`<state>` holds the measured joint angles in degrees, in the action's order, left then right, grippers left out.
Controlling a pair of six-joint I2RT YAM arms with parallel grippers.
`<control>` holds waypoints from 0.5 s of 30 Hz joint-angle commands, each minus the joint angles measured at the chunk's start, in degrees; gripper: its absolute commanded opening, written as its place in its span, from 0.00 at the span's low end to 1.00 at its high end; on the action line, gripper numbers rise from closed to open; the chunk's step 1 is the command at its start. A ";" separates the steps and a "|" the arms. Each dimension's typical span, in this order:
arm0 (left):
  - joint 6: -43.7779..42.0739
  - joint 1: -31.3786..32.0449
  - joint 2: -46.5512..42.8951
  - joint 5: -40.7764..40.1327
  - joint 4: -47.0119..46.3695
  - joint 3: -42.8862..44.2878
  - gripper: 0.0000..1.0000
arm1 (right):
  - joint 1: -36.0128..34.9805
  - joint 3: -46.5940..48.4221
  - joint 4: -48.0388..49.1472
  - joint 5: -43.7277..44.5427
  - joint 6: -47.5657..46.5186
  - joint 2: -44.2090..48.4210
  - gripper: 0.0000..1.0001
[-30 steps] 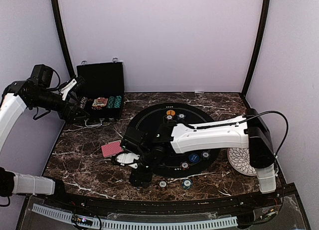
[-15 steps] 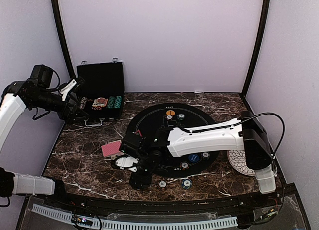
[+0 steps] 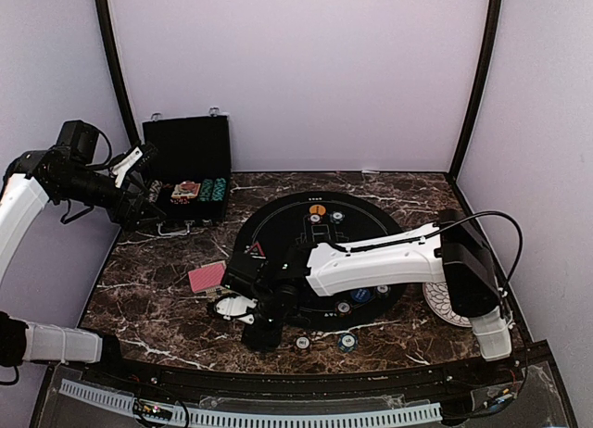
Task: Distribute texas hold em gaming equipment
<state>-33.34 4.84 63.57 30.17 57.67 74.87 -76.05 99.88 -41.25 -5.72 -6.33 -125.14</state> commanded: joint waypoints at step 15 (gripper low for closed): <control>0.21 0.34 -0.42 0.67 2.18 1.28 0.99 | -0.67 0.20 0.97 0.79 -0.26 2.27 0.59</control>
<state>-33.34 4.84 63.57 30.17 57.67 74.87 -76.05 99.88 -41.06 -5.30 -6.59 -125.14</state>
